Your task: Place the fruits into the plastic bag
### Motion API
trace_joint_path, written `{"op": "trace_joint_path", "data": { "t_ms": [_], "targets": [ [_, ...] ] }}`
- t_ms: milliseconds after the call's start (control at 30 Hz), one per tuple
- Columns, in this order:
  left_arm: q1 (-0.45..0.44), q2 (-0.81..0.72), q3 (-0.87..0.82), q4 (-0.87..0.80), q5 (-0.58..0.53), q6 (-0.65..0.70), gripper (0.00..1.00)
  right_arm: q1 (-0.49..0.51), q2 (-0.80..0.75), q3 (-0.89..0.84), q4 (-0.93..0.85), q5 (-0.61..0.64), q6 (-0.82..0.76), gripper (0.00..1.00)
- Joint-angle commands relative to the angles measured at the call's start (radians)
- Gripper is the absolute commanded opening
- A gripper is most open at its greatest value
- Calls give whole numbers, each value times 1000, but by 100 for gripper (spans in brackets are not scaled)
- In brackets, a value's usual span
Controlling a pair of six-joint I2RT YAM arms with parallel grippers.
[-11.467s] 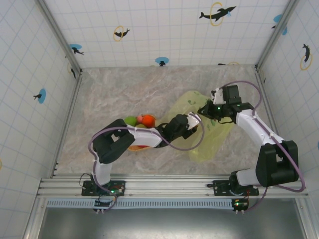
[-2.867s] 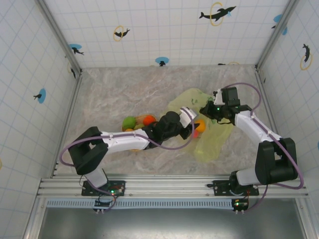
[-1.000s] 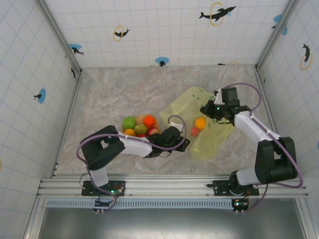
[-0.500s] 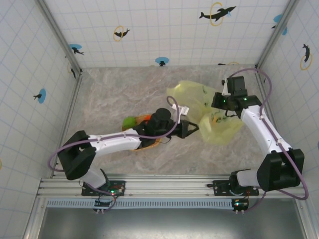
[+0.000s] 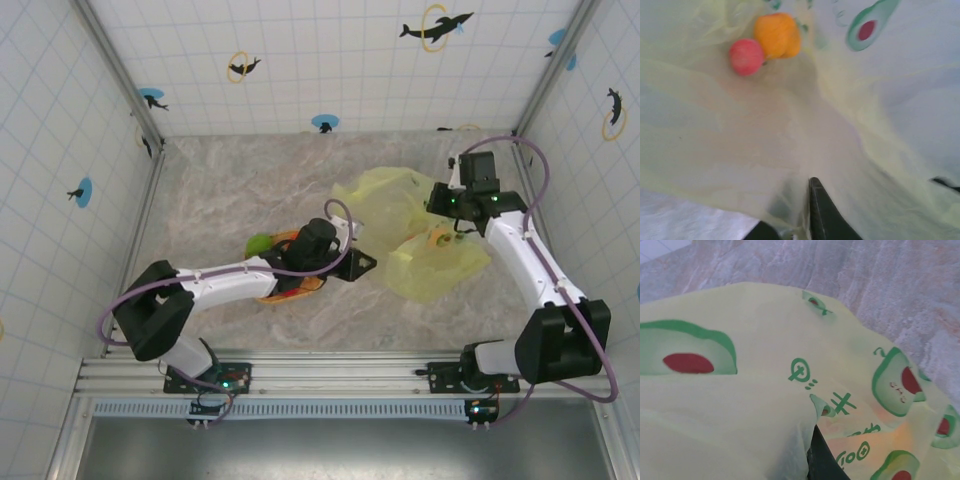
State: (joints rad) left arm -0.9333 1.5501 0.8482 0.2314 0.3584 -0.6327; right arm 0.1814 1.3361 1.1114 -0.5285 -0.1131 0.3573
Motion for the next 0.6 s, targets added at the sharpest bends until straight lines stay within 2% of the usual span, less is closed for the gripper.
{"op": "trace_joint_path", "data": {
  "t_ms": [0, 167, 433, 500, 567],
  "targets": [
    [21, -39, -24, -79, -30, 83, 32, -4, -18, -57, 95, -77, 69, 0],
    [47, -128, -57, -207, -40, 194, 53, -2, -29, -110, 148, -96, 105, 0],
    [158, -293, -48, -443, 17, 320, 81, 1, -29, -135, 170, -103, 112, 0],
    [185, -332, -39, -487, 26, 346, 86, 1, -28, -135, 169, -103, 109, 0],
    [230, -366, -29, -525, 28, 350, 87, 1, -26, -135, 174, -105, 108, 0]
  ]
}}
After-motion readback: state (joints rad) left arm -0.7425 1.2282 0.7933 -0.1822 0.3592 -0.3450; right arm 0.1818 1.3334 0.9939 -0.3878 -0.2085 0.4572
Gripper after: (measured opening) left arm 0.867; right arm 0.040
